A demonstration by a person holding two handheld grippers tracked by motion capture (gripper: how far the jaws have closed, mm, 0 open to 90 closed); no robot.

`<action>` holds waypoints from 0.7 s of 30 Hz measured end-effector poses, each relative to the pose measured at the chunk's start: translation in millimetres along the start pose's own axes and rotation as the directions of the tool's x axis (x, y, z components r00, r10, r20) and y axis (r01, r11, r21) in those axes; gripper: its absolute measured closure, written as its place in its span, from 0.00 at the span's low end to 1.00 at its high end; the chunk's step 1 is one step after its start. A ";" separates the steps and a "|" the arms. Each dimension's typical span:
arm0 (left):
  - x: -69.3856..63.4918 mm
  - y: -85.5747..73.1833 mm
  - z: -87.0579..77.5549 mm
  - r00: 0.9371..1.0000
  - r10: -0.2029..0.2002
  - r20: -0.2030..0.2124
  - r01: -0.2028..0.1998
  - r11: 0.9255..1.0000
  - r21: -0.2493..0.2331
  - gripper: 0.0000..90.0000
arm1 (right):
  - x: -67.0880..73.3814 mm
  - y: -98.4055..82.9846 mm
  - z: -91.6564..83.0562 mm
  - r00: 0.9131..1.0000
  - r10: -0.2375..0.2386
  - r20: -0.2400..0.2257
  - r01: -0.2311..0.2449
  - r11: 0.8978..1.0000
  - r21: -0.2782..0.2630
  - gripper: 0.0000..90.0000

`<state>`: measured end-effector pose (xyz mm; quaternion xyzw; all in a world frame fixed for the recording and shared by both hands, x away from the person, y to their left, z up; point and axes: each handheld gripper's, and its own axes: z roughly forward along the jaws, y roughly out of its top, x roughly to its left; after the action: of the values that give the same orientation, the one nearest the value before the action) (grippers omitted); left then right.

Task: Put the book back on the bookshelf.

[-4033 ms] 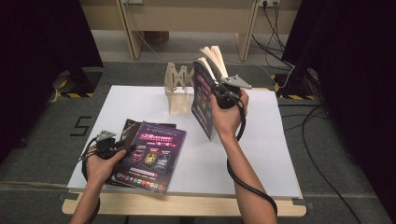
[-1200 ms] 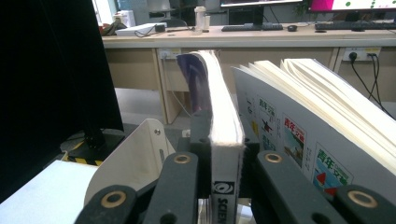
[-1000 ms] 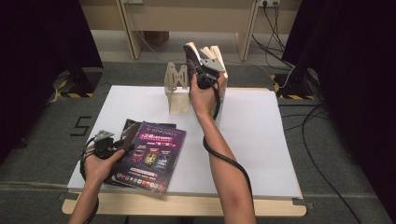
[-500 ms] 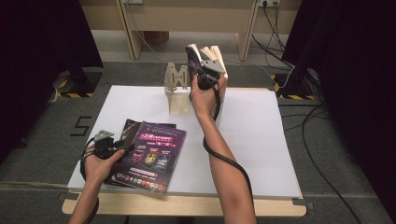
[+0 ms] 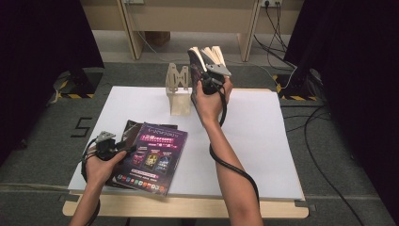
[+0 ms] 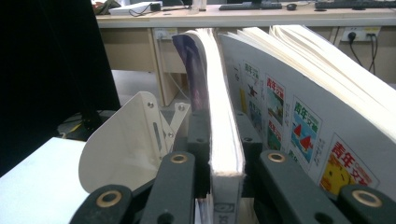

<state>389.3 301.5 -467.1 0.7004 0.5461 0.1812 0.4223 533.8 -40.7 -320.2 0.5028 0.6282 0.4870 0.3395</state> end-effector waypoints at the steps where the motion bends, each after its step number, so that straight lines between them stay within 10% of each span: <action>1: -0.3 -0.1 0.0 1.000 0.000 -0.001 0.000 1.000 -0.001 0.47 | 0.0 -0.2 -0.9 1.000 -0.004 0.003 0.004 1.000 0.002 0.90; 21: -2.5 -2.4 4.2 1.000 0.010 0.003 -0.010 1.000 0.014 0.47 | -2.9 8.7 5.8 1.000 0.023 -0.015 -0.022 0.998 0.057 0.88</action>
<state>390.0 297.7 -470.9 0.7062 0.5433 0.1786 0.4172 542.5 -41.7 -313.8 0.5156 0.6387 0.4766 0.3148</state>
